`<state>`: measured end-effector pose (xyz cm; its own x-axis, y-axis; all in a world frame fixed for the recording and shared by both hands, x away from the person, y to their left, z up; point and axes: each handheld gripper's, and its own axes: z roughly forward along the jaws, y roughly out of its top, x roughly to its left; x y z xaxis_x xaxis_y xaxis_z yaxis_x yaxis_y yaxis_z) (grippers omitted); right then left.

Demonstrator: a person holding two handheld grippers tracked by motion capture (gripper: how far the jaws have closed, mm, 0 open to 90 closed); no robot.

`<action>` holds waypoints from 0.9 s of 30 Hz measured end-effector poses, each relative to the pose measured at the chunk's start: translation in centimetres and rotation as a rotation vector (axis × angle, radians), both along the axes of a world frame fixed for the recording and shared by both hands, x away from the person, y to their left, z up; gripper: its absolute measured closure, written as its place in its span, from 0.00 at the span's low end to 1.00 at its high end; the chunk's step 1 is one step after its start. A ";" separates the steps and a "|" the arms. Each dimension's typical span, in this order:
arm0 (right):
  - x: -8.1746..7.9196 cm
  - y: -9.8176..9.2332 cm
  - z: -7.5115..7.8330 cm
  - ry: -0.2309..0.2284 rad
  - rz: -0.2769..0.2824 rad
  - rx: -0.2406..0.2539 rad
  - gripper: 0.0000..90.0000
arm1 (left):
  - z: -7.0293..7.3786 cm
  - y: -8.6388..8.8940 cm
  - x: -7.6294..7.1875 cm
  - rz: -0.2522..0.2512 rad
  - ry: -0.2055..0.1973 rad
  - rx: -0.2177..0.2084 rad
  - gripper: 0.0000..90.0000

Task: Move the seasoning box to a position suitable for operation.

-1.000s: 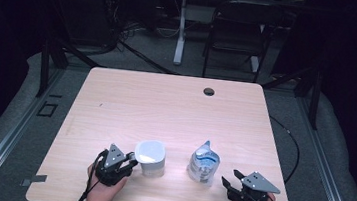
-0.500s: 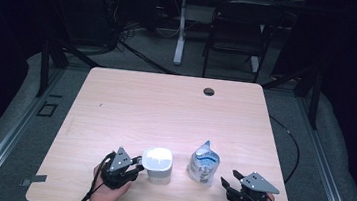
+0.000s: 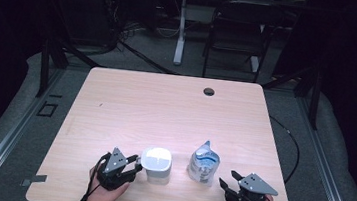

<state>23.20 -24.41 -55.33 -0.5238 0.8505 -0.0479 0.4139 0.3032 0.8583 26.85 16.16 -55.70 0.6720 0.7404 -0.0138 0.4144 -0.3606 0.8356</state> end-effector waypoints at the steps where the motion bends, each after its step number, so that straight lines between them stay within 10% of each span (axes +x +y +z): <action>1: -0.1 0.0 0.1 0.004 0.000 -0.002 0.54 | 0.0 0.2 -0.1 -0.006 0.006 -0.002 0.68; 27: -2.6 2.1 2.4 0.015 0.113 -0.042 0.76 | 2.3 2.5 -1.8 0.004 0.087 -0.117 0.68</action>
<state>20.60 -22.32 -52.91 -0.6174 0.7832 -0.0739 0.3873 0.3844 0.8380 25.06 18.70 -53.38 0.6612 0.7333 -0.1580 0.4885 -0.2610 0.8326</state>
